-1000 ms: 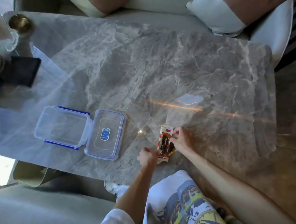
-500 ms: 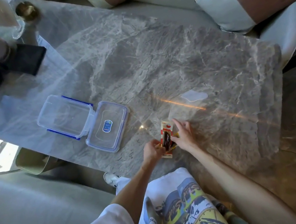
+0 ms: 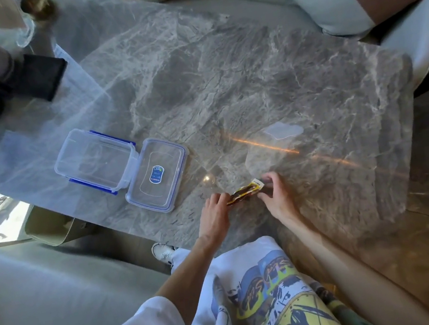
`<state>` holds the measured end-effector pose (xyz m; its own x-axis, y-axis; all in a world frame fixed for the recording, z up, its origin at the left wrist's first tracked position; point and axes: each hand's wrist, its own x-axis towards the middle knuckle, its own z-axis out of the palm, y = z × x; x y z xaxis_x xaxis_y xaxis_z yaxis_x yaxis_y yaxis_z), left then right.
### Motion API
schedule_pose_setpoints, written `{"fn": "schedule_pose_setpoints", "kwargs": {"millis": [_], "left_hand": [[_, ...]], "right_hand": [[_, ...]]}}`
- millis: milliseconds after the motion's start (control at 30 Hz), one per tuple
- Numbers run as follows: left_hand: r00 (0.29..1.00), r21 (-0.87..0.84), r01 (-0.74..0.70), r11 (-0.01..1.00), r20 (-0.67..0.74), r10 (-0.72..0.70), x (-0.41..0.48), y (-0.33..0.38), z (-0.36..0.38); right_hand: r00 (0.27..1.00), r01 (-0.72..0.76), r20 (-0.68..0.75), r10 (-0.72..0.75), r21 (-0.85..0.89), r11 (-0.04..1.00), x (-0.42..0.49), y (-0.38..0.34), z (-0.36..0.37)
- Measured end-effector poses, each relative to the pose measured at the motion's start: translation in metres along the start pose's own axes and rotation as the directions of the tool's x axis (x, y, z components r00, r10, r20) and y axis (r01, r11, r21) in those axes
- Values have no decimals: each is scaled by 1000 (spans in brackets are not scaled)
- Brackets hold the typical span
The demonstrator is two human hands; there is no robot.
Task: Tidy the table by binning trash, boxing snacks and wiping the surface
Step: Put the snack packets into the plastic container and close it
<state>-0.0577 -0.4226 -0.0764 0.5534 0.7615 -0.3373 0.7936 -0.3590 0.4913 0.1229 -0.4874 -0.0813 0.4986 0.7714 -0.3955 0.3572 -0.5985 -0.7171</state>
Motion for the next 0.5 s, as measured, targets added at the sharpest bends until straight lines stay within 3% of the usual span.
{"fn": "schedule_pose_setpoints", "kwargs": {"millis": [133, 300, 400, 500], "left_hand": [[1000, 5, -23, 1000, 5, 23, -1, -7, 3], [997, -168, 57, 984, -39, -65, 5, -17, -1], [999, -194, 31, 980, -37, -39, 2, -24, -2], [997, -263, 68, 962, -22, -76, 3, -29, -6]], "right_hand": [[988, 144, 70, -135, -134, 981, 1, -4, 4], [991, 131, 33, -128, -183, 974, 1, -7, 5], [987, 160, 76, -145, -258, 953, -7, 0, 5], [989, 142, 74, -129, -227, 963, -8, 1, 9]]}}
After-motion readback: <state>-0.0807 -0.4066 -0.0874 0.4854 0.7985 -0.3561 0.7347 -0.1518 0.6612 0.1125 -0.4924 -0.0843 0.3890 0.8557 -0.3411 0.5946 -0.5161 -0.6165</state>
